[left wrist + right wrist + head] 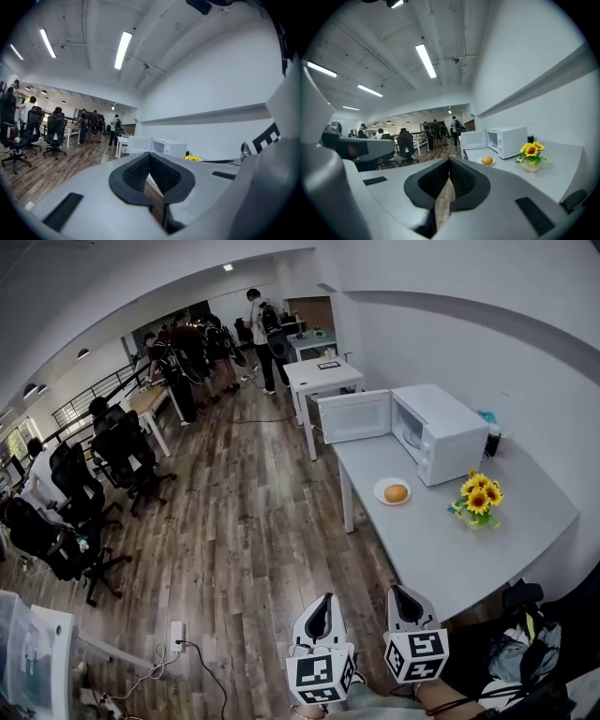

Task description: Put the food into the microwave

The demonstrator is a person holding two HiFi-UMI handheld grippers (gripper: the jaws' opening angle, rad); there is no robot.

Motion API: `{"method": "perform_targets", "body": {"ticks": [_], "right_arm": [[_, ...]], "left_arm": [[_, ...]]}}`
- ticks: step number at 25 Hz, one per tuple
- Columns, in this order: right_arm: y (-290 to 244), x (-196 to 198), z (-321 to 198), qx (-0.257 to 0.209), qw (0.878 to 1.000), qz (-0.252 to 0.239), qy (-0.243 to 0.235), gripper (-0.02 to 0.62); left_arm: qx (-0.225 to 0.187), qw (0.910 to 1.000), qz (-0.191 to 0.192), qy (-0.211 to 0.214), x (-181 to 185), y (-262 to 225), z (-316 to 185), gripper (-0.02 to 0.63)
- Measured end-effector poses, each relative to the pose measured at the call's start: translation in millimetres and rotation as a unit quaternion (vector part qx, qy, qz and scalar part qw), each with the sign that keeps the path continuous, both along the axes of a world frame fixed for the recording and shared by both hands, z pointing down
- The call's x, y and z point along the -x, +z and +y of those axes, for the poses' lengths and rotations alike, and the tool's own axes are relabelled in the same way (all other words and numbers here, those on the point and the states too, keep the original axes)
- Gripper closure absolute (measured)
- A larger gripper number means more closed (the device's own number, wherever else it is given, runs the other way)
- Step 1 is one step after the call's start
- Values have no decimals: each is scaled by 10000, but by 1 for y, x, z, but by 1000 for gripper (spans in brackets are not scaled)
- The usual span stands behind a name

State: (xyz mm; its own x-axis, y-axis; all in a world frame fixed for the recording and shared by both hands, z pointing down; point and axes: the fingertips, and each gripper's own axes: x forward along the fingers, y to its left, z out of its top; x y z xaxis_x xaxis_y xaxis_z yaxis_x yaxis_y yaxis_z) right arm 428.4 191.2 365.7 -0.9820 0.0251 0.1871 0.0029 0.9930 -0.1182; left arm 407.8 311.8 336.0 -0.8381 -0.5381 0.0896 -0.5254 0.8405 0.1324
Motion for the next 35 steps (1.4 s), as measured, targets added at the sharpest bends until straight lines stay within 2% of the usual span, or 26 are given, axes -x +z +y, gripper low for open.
{"method": "perform_targets", "body": {"ticks": [11,20,35], "right_arm": [[11,85,-9,-5,9995,173,-247,580],[14,134,-30,2,9995,224,-242,580],[25,170,-49,94,9991,358,-209,580]], "left_arm": [[-16,9997,146,-215,80,10,-10,604],[15,9996,172,-216,129,12,-29,604],[210,9993,293,-113,168,22,-47,604]]}}
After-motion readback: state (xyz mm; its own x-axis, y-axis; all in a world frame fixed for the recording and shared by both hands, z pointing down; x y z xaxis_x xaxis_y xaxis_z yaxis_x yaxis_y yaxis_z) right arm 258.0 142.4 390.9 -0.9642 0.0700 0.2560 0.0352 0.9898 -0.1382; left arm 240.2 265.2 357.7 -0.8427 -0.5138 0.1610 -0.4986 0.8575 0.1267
